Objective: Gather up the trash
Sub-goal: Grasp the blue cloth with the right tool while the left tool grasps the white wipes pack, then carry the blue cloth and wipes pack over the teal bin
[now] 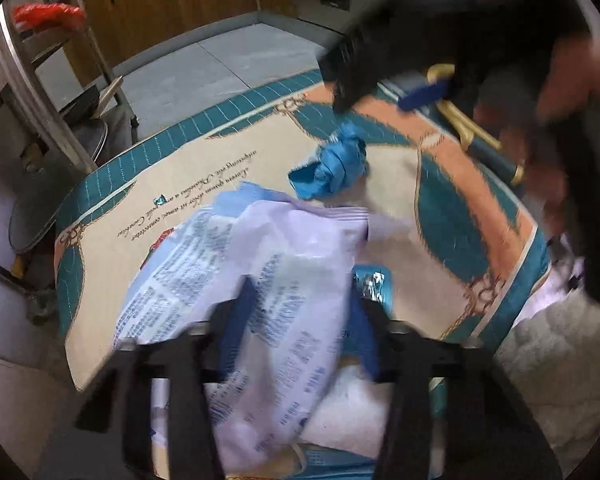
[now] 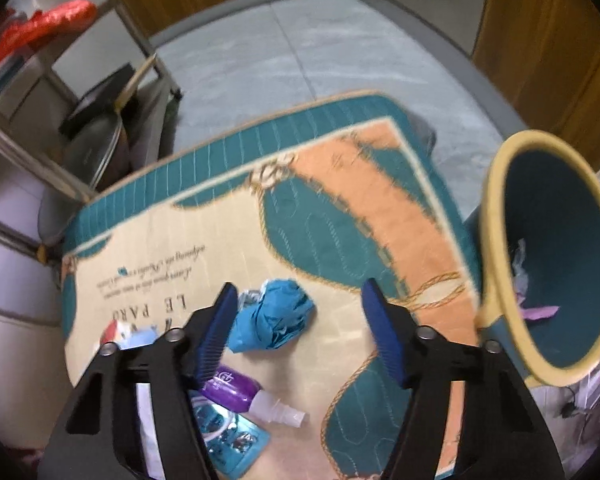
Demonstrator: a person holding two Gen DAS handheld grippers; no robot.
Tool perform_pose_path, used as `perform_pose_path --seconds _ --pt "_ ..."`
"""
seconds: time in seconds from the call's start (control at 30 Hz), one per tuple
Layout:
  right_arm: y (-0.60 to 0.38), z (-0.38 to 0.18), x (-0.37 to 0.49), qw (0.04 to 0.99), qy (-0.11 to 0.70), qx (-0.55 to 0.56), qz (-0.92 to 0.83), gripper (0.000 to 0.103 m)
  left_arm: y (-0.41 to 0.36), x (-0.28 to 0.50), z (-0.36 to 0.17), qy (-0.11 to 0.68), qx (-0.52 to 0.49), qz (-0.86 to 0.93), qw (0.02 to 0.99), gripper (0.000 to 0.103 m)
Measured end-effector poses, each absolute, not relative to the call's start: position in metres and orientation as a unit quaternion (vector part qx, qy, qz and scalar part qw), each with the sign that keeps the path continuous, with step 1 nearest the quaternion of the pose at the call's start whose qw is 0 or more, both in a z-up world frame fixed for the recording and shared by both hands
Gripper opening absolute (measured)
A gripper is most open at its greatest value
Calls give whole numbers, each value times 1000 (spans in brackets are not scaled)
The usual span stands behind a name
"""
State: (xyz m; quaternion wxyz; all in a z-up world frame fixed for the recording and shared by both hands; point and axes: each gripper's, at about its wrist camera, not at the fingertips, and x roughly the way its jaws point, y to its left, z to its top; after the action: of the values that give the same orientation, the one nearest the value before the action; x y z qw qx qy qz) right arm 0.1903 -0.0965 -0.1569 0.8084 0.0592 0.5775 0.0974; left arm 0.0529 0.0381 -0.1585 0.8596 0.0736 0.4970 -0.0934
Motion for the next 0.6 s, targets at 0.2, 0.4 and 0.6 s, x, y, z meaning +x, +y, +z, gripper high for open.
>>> perform_pose_path --seconds 0.2,0.4,0.6 --pt "-80 -179 192 781 610 52 127 37 57 57 -133 484 46 -71 871 10" --pt "-76 -170 190 790 598 40 132 19 82 63 -103 459 15 -49 887 7" --pt "-92 -141 186 814 563 54 137 19 99 71 -73 418 -17 -40 907 5"
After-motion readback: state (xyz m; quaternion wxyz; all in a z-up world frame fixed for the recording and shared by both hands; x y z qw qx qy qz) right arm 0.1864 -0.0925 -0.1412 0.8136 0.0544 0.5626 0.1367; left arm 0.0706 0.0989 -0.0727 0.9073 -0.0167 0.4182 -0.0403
